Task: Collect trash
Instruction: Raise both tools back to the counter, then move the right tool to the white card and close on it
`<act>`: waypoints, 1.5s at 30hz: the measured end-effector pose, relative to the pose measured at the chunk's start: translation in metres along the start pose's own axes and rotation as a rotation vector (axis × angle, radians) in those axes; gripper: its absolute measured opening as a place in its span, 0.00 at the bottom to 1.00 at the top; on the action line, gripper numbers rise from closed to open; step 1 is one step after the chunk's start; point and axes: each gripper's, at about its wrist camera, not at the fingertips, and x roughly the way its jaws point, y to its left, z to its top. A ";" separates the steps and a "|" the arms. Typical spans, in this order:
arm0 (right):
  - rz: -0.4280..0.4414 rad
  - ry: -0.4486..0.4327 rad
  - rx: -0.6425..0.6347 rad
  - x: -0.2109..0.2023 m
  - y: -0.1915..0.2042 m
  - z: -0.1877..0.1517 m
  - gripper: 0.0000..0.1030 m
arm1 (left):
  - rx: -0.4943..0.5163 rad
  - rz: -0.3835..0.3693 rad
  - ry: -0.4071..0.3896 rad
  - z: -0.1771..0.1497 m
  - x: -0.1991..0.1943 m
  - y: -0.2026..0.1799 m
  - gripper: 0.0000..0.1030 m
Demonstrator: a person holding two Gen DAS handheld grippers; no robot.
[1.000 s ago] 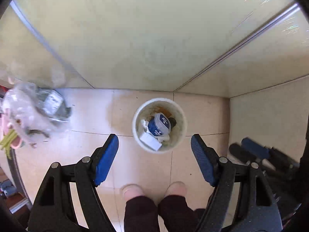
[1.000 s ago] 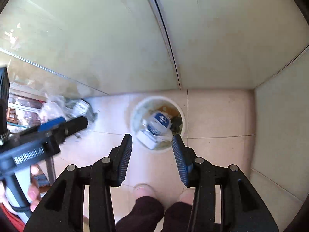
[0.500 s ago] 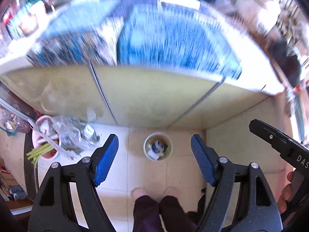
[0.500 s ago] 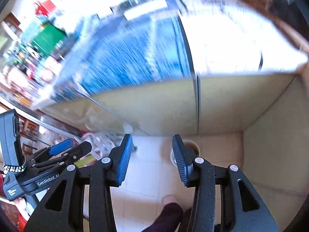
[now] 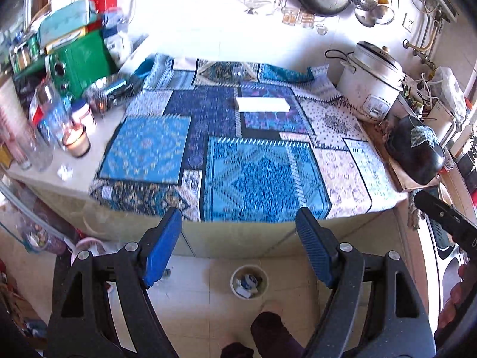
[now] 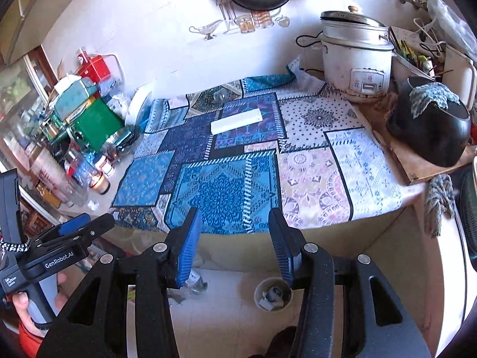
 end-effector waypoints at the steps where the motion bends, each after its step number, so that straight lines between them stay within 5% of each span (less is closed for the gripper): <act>1: 0.001 -0.008 0.000 0.001 -0.003 0.008 0.42 | 0.005 0.005 -0.009 0.007 0.001 -0.001 0.76; 11: 0.022 -0.017 -0.068 0.038 -0.039 0.091 0.42 | -0.063 0.037 -0.065 0.101 0.042 -0.015 0.78; 19: 0.062 0.087 -0.135 0.105 -0.064 0.142 0.45 | -0.135 0.099 -0.021 0.149 0.107 -0.023 0.78; 26: 0.121 0.183 -0.070 0.175 -0.063 0.167 0.45 | -0.125 0.134 0.019 0.183 0.155 -0.009 0.78; 40: -0.003 0.362 0.307 0.363 -0.010 0.194 0.54 | -0.017 0.035 0.091 0.271 0.256 0.089 0.78; 45: -0.133 0.331 0.431 0.392 -0.004 0.195 0.56 | 0.012 -0.001 0.134 0.289 0.285 0.112 0.78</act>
